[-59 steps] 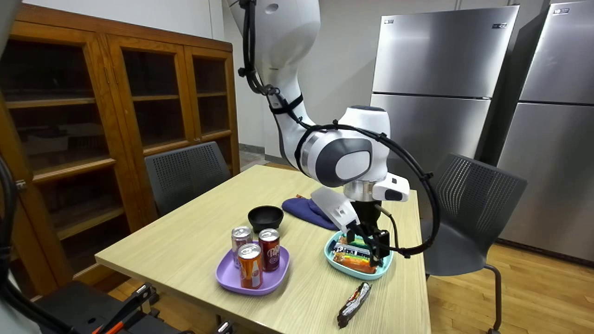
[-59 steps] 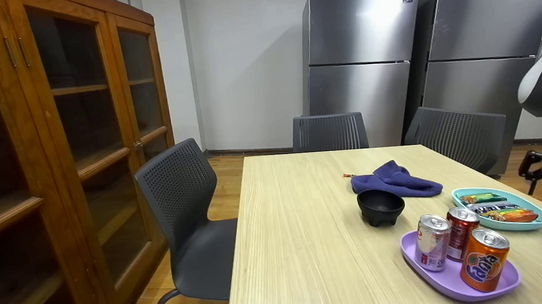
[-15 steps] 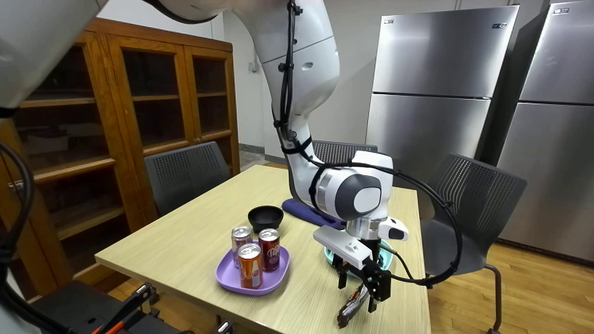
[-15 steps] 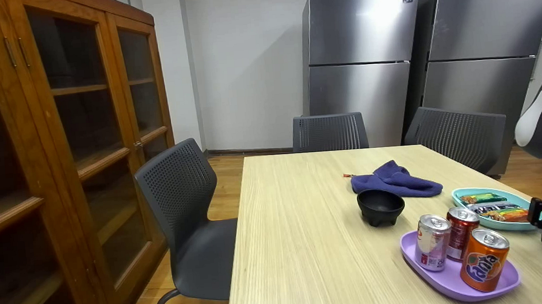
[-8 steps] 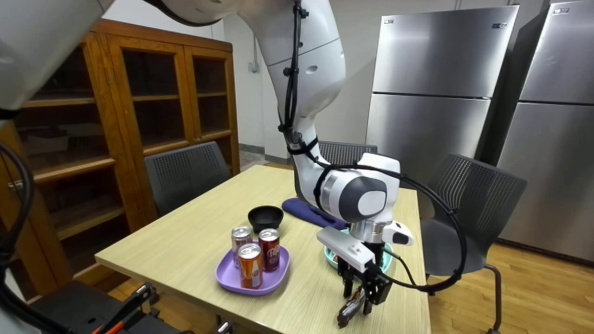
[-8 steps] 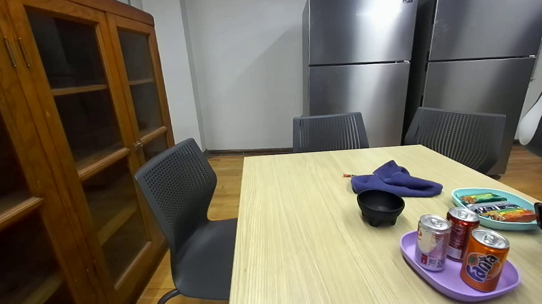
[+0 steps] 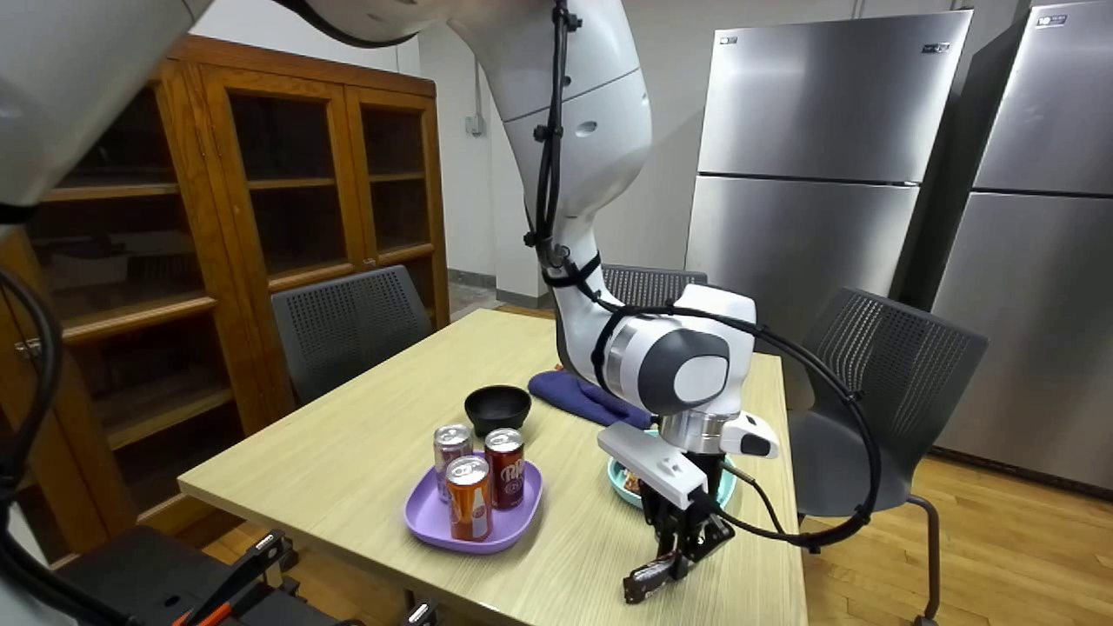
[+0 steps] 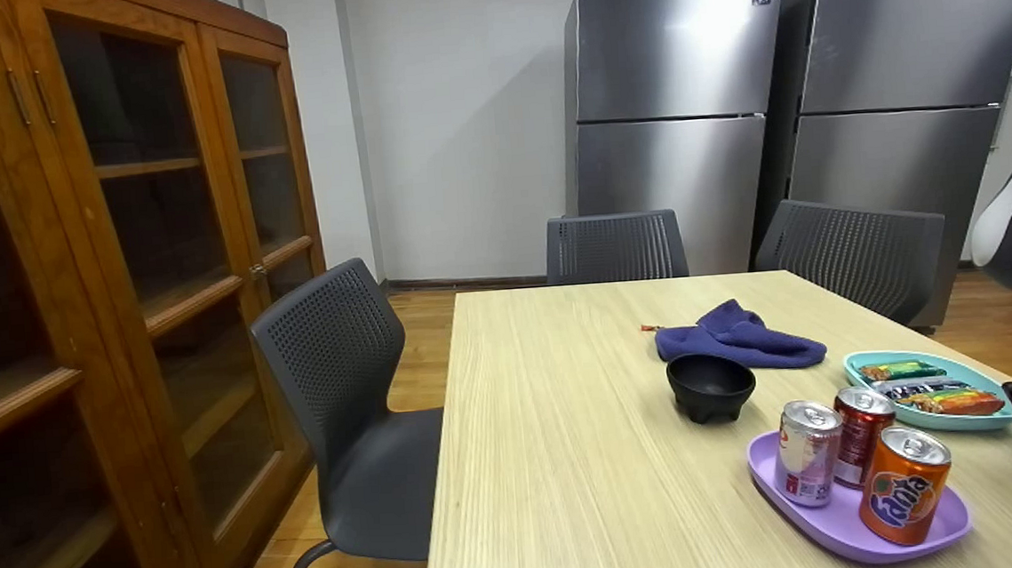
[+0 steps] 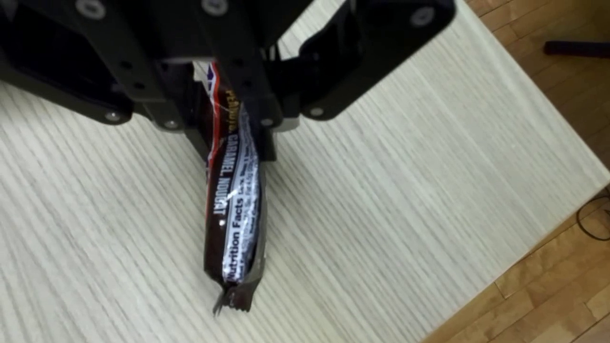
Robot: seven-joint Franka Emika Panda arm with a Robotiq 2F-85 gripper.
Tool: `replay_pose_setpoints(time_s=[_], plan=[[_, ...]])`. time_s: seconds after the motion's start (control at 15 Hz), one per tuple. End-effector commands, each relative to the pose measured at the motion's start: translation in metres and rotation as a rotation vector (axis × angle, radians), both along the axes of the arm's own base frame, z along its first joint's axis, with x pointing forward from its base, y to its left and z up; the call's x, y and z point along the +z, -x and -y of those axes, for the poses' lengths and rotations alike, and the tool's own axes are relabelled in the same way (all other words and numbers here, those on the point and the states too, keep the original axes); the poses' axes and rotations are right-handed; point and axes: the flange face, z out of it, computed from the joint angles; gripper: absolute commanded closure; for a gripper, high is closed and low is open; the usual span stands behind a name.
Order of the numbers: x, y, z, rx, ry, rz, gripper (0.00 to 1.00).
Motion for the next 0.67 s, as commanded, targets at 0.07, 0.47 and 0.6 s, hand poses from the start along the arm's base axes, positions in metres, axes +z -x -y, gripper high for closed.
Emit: replay_pose_setpoints(time_s=[0.07, 0.47, 0.6], plan=[[0.033, -0.002, -0.002, 0.020, -0.016, 0.056, 0.95], [0.068, -0.004, -0.016, -0.006, 0.008, 0.138, 0.95], [0.077, -0.008, -0.025, -0.036, 0.001, 0.175, 0.95]])
